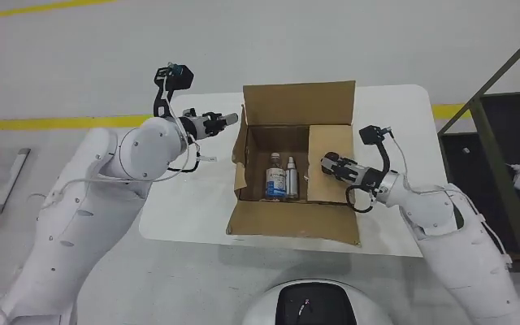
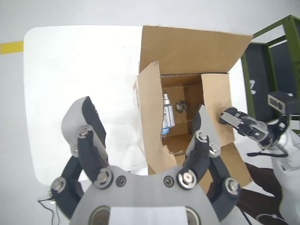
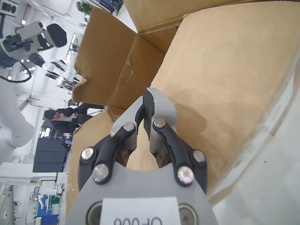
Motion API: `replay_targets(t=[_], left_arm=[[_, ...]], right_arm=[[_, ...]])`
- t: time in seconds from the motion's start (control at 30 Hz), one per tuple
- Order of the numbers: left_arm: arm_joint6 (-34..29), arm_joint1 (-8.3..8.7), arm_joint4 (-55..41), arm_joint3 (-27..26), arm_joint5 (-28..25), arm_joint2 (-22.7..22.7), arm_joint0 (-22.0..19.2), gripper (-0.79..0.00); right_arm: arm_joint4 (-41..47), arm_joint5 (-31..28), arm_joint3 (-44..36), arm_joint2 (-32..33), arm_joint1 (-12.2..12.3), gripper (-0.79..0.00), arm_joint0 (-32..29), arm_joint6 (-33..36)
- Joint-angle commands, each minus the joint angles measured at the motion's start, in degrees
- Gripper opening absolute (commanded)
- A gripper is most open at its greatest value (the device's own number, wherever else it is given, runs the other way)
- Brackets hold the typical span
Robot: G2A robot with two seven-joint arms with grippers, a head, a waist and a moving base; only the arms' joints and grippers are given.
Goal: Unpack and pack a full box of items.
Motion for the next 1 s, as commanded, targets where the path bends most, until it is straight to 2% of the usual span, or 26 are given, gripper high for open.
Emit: replay_targets(t=[0.0,0.17,0.33,0.57,0.73,0.97], left_arm=[[0.5,-0.10,1.0,0.2,0.3,0.4,1.2,-0.785],[3.3,-0.60,4.3,1.5,0.8,2.0,3.9,-0.785],[5.4,-1.66,3.4,4.0,1.1,2.6,5.0,-0.785],[5.3,-3.58,0.8,6.7,-3.6,4.1,4.5,-0.785],[5.5,-5.29,-0.8,8.2,-8.4,5.7,3.4,-0.785],[5.5,-7.86,-2.4,10.2,-14.8,8.3,1.8,-0.785]], right_arm=[[-0.4,1.7,0.6,-0.5,0.0,-0.785,0.4,0.4],[0.9,3.1,0.8,-1.0,-0.1,-0.785,1.1,-1.5],[4.9,5.0,1.0,2.1,-0.3,-0.785,1.9,-10.4],[7.0,15.2,8.8,5.5,-0.9,-0.785,6.9,-23.2],[9.8,17.2,16.9,4.1,-1.6,-0.785,12.5,-25.6],[13.0,14.3,25.1,1.5,-2.6,-0.785,18.7,-25.6]])
